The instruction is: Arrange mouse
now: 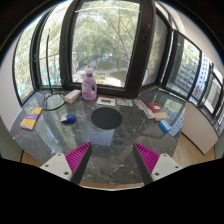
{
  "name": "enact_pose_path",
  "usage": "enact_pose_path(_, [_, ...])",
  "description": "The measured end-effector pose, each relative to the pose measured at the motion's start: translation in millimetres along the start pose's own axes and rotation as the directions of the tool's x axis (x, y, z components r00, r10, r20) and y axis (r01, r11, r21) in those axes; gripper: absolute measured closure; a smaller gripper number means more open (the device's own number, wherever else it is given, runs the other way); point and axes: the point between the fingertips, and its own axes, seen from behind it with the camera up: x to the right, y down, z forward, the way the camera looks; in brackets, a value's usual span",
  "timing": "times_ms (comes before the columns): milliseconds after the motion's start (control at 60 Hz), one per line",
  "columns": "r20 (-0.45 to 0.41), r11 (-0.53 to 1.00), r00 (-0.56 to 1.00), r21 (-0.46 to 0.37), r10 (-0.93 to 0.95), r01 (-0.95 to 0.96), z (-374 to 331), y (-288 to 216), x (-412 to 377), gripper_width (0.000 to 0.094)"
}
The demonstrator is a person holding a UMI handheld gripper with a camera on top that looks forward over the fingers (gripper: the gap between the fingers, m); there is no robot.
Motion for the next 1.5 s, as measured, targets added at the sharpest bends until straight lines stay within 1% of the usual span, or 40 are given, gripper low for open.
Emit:
enact_pose_path(117, [0.001,1.0,1.0,-0.009,0.011,-0.011,2.1,7.8,0.4,0.008])
enact_pose_path(283, [-0.001,0.999,1.0,-0.024,0.029,-0.03,11.2,32.8,8.6,0.0083])
enact_pose_path(417, [-0.005,0.999,0.999,-0.01,0.036,-0.037,28.1,52.1,-3.7,0.0081])
enact_pose_path(533, [0.056,1.0,0.998,0.007,0.014,-0.014,52.0,67.9,-48.8,0.0078])
enact_pose_path(633, [0.116,1.0,0.993,0.031,0.004,-0.008,81.1,68.3,-98.2,0.0077])
enact_pose_path(717, [0.167,0.998,0.986,0.065,0.01,-0.021,114.4,53.6,-139.8,0.0077])
enact_pose_path(800, [0.197,0.993,0.98,0.113,0.001,-0.024,153.7,30.0,-177.0,0.0076])
enact_pose_path(917, [0.191,0.985,0.981,0.17,-0.042,0.009,212.6,-2.0,-213.3,0.0079])
enact_pose_path(967, [0.176,0.987,0.983,0.156,-0.052,0.024,237.5,-8.3,-226.3,0.008])
enact_pose_path(1050, [0.175,0.991,0.983,0.131,-0.061,0.038,273.7,-13.6,-238.6,0.0077])
enact_pose_path(1150, [0.157,0.992,0.984,0.107,-0.085,0.069,303.4,-18.7,-249.2,0.0079])
enact_pose_path(1233, [0.139,0.99,0.984,0.104,-0.112,0.098,321.7,-26.0,-253.6,0.008])
enact_pose_path(1367, [0.16,0.989,0.981,0.114,-0.112,0.095,337.4,-45.3,-266.4,0.0078])
enact_pose_path(1500, [0.157,0.988,0.98,0.12,-0.119,0.1,358.8,-62.9,-274.5,0.0081])
